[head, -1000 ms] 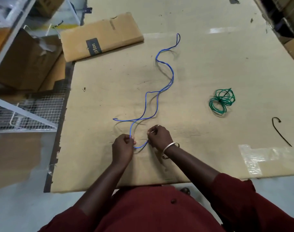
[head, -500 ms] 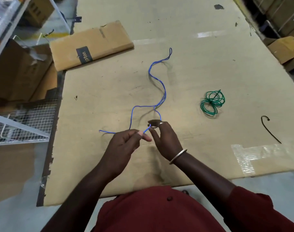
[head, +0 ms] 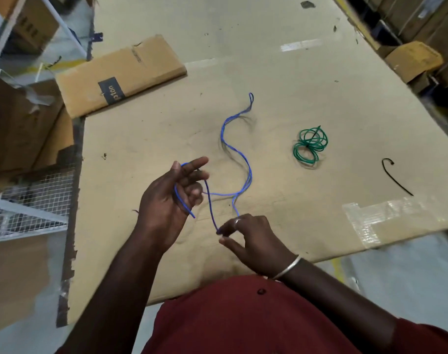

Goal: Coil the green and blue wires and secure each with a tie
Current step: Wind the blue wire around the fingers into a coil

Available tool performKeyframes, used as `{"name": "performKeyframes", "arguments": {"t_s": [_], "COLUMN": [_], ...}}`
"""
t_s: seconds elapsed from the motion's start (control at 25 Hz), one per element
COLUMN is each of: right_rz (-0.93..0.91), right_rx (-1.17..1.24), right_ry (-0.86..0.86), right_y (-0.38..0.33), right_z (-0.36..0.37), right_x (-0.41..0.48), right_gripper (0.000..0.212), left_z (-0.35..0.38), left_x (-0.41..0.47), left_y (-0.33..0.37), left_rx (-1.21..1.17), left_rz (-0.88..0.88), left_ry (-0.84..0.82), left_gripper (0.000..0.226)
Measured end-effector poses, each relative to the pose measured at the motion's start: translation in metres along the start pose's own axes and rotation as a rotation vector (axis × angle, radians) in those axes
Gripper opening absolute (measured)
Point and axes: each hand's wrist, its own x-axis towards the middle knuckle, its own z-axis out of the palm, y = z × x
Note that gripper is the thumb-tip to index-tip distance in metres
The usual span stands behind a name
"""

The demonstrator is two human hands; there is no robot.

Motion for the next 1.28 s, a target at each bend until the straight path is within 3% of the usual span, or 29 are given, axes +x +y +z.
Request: {"name": "performKeyframes", "arguments": {"t_s": [0.12,0.24,0.32,0.48,0.56,0.68,0.8,1.0,1.08,1.2,1.28], "right_rz": [0.104,0.064,0.054,0.034,0.043,0.103,0.164,0.210,0.203,0.143,0.087], "right_rx": [0.057,0.254,0.330,0.456,0.600,0.879,0.939,0.668,0.550,0.186,0.023], "right_ry": [-0.215,-0.214,-0.205,-0.241,-0.234,-0.155,-0.037,0.057,0.050,0.020,0.043], "right_y": [-0.014,-0.027,-0.038,-0.045,-0.041,-0.032,-0.019,0.002,0.006,0.011,0.015], "right_z": [-0.011,-0.029,-0.046,-0.065,-0.073,-0.084,-0.098,-0.094,-0.079,-0.055,-0.046], "right_x": [-0.013,-0.020,-0.023,-0.024,-0.020,-0.009,0.003,0.024,0.025,0.010,-0.002], "right_gripper": [0.022,0.022,0.018,0.014,0.014,0.013,0.018,0.017,0.022,0.038,0.037], "left_z": [-0.012,-0.022,-0.025,-0.030,-0.036,-0.038,-0.035,-0.038,-0.030,-0.018,-0.016], "left_x": [0.017,0.023,0.019,0.013,0.009,0.001,-0.010,-0.021,-0.023,-0.023,-0.019], "left_y": [-0.015,-0.031,-0.039,-0.054,-0.060,-0.053,-0.034,-0.025,-0.029,-0.037,-0.038], "left_rx": [-0.064,0.064,0.260,0.944,1.018,0.751,0.432,-0.037,-0.168,-0.476,-0.583], "left_rz": [-0.028,-0.027,-0.007,-0.019,-0.085,-0.172,-0.301,-0.413,-0.356,-0.227,-0.138], "left_ry": [-0.013,-0.009,-0.031,-0.167,-0.217,-0.280,-0.383,-0.600,-0.563,-0.528,-0.468], "left_gripper": [0.052,0.050,0.049,0.041,0.038,0.035,0.046,0.058,0.055,0.052,0.051]}}
